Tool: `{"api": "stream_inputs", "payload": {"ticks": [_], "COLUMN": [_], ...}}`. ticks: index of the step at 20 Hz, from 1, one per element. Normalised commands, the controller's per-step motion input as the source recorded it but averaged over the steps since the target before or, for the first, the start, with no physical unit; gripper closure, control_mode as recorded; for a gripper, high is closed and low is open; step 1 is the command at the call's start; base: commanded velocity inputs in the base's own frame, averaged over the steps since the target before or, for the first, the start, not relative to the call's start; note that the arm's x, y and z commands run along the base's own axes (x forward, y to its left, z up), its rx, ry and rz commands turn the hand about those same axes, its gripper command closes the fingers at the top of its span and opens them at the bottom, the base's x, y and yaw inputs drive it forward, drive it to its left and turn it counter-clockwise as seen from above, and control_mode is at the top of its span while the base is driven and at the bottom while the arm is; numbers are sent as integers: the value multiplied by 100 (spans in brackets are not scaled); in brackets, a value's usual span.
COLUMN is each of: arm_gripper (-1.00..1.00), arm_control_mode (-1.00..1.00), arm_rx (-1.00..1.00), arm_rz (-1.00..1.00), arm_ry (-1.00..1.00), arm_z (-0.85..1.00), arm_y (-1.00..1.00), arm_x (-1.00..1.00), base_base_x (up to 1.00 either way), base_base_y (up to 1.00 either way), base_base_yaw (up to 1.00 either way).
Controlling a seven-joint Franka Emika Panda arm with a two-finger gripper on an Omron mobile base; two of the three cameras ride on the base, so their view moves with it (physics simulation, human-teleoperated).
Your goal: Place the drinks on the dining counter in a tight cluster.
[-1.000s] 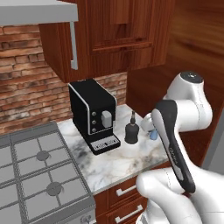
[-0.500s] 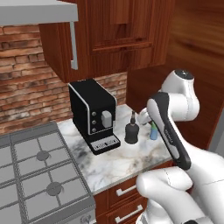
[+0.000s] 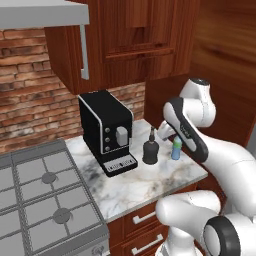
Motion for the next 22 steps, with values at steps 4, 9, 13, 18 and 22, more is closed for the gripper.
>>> {"api": "stream_inputs", "payload": {"ticks": [4, 9, 13, 18, 22], "arm_gripper": [-100, -100, -100, -100, -100], "arm_control_mode": [-100, -100, -100, -100, -100], "arm_rx": [0, 0, 0, -1, 0], "arm_rz": [1, 14, 13, 6, 2], "arm_ry": [5, 0, 0, 0, 0], "arm_z": [-46, -28, -30, -7, -10], "arm_y": [4, 35, 17, -8, -14], "arm_x": [37, 35, 44, 25, 24], "base_base_x": [0, 0, 0, 0, 0], "base_base_y": [0, 0, 0, 0, 0], "base_base_yaw": [0, 0, 0, 0, 0]}}
